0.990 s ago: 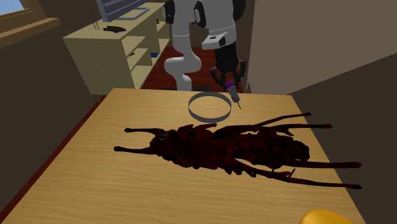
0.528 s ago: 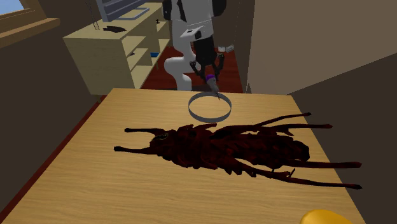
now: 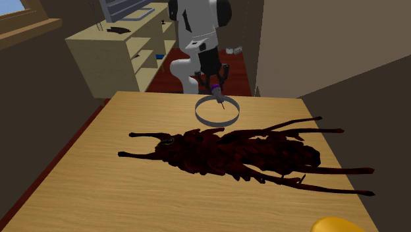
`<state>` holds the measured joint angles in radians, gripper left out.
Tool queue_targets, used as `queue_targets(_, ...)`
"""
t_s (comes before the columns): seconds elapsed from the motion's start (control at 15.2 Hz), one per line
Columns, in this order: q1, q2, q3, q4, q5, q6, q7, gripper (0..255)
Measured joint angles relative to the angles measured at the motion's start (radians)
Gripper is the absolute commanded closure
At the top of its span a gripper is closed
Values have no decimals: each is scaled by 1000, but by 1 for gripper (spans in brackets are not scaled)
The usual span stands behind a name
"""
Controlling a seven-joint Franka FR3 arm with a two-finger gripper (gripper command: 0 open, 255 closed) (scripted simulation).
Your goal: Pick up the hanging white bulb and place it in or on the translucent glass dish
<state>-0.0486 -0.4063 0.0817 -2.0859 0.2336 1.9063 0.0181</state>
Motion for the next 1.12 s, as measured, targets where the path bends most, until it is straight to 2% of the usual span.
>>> queue_targets(0.46, 3, -7, 4, -105, 10, 97, -19, 255)
queue_targets(0.92, 3, -7, 3, -121, 12, 112, -24, 255)
queue_targets(0.99, 3, -7, 3, -121, 12, 112, -24, 0)
queue_targets(1.12, 3, -7, 3, -121, 12, 112, -24, 0)
